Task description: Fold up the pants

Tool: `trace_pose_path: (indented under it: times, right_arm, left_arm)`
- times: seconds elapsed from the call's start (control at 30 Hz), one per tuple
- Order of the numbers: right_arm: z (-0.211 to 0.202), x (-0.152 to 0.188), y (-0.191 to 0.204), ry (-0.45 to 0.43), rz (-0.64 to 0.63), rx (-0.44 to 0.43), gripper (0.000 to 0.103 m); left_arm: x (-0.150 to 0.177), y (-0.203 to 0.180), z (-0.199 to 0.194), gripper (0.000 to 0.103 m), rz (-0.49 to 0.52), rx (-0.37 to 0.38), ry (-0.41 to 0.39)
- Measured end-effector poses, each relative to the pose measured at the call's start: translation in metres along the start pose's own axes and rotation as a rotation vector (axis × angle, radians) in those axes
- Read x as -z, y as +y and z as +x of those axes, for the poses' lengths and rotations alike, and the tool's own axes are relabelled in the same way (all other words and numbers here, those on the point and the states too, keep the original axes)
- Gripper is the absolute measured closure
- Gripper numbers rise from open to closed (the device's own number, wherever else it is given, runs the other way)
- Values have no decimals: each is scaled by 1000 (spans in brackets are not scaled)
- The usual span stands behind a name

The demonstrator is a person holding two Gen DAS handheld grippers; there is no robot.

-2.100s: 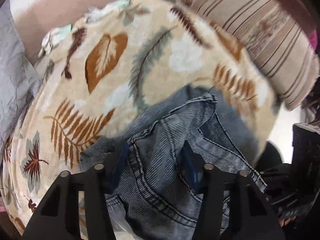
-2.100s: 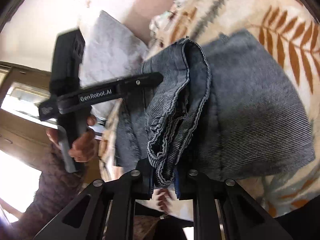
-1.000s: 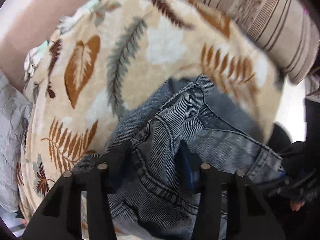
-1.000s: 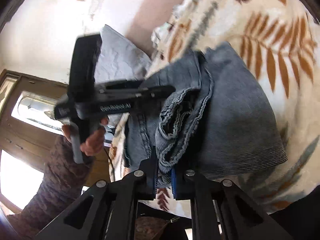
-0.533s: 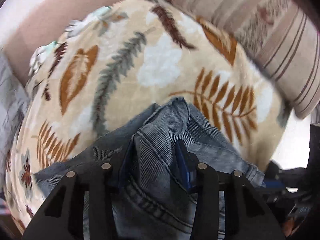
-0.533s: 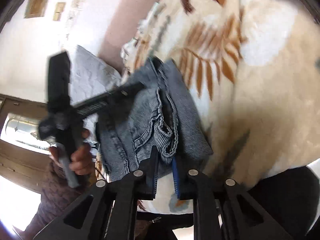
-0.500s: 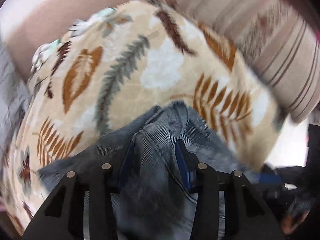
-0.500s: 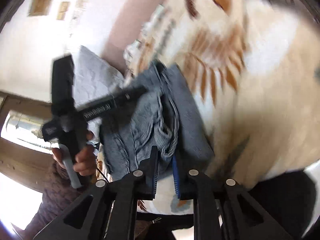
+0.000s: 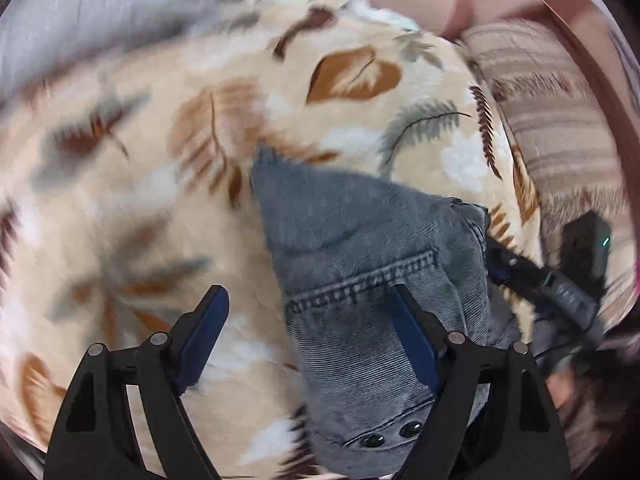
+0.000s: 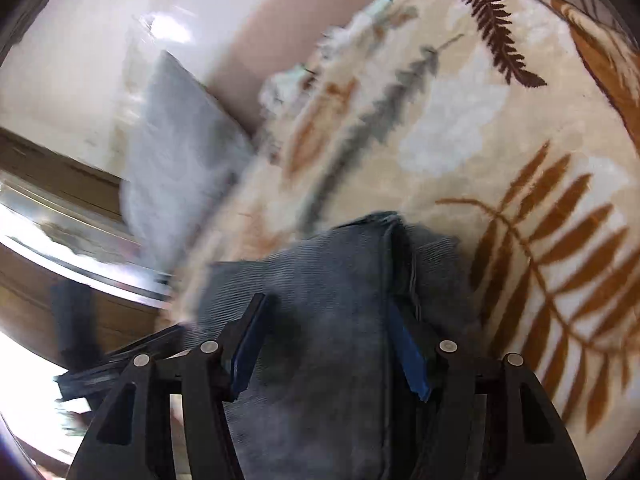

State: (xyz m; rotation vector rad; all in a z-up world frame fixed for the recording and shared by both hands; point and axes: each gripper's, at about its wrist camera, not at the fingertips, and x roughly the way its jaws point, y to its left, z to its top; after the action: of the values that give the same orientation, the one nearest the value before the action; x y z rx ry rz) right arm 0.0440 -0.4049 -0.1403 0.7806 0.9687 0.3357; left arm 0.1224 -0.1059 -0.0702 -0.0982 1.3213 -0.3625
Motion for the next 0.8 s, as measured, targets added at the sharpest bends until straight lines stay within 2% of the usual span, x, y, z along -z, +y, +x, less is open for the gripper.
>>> trace_pose_path:
  times: [0.03, 0.07, 0.1, 0.2, 0.27, 0.33, 0.4, 0.43, 0.47, 0.53, 0.63, 0.67, 0.7, 0.8]
  right_arm:
    - [1, 0, 2, 4, -3, -22, 45]
    - [-2, -1, 8, 16, -22, -73, 74]
    - [-7, -3, 14, 25, -36, -106, 96]
    - [-39, -5, 33, -25, -111, -127, 96]
    - [-53, -7, 37, -46, -142, -103, 96]
    - [-45, -10, 34, -45, -185, 8, 96]
    - [-18, -9, 19, 10, -226, 184, 97]
    - [-4, -5, 10, 52, -233, 228, 97]
    - [1, -3, 5, 66, -232, 226, 97]
    - [-11, -5, 6, 27, -198, 171, 92]
    - [-39, -6, -4, 29, -66, -3, 78]
    - [-48, -2, -8, 36, -38, -54, 67]
    - [-57, 6, -11, 39, -27, -81, 56]
    - [-62, 32, -17, 79, -7, -107, 50]
  left_arm:
    - [-1, 2, 8, 21, -33, 32, 22]
    - [3, -1, 10, 23, -47, 51, 29]
    - [4, -3, 10, 23, -52, 71, 29]
    - [5, -22, 3, 23, -23, 101, -10]
    - [8, -32, 6, 23, 7, 57, -37]
    - [9, -36, 19, 22, 14, 0, -42]
    - [11, -39, 38, 20, 27, -77, -19]
    - [12, -40, 41, 19, 28, -89, -15]
    - [12, -38, 38, 20, 22, -84, -17]
    - [13, -33, 21, 21, 7, -37, -16]
    - [27, -22, -8, 21, -5, 32, -29]
    - [37, -18, -19, 21, 0, 53, -36]
    - [47, -15, -25, 21, 0, 69, -40]
    - [78, -14, -25, 21, -4, 125, -22]
